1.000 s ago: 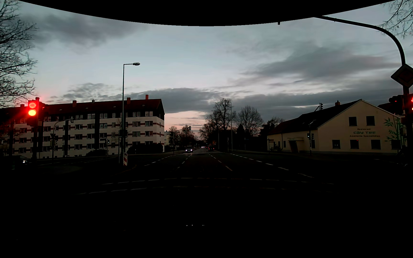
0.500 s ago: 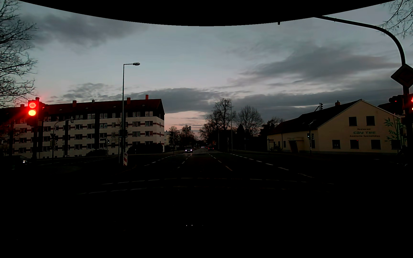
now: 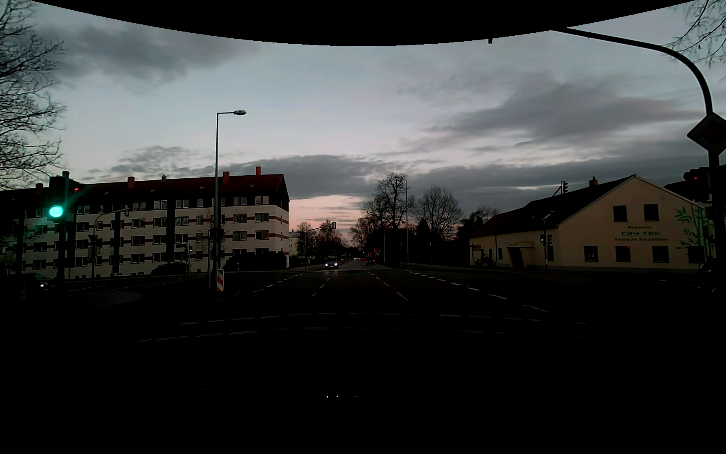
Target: Follow the waypoints while adhering to traffic rules and regulations
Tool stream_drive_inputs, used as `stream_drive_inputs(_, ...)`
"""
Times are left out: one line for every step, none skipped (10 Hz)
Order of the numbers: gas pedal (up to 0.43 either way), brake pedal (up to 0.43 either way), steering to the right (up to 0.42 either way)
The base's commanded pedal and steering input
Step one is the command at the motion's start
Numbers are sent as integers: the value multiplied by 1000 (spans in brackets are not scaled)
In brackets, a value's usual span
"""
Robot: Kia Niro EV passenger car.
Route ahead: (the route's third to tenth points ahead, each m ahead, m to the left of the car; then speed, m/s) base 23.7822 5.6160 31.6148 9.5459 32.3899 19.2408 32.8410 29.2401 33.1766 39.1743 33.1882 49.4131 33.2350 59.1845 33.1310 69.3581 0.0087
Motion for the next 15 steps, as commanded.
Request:
stream_drive_inputs(28, 0, 6)
stream_drive_inputs(47, 0, 5)
stream_drive_inputs(87, 0, 5)
stream_drive_inputs(169, 0, 2)
stream_drive_inputs(189, 0, -2)
stream_drive_inputs(209, 0, -8)
stream_drive_inputs(209, 0, -14)
stream_drive_inputs(209, 0, -22)
stream_drive_inputs(220, 0, -28)
stream_drive_inputs(228, 0, -33)
stream_drive_inputs(240, 0, -40)
stream_drive_inputs(248, 0, -44)
stream_drive_inputs(248, 0, -48)
stream_drive_inputs(248, 0, -52)
stream_drive_inputs(248, 0, -55)
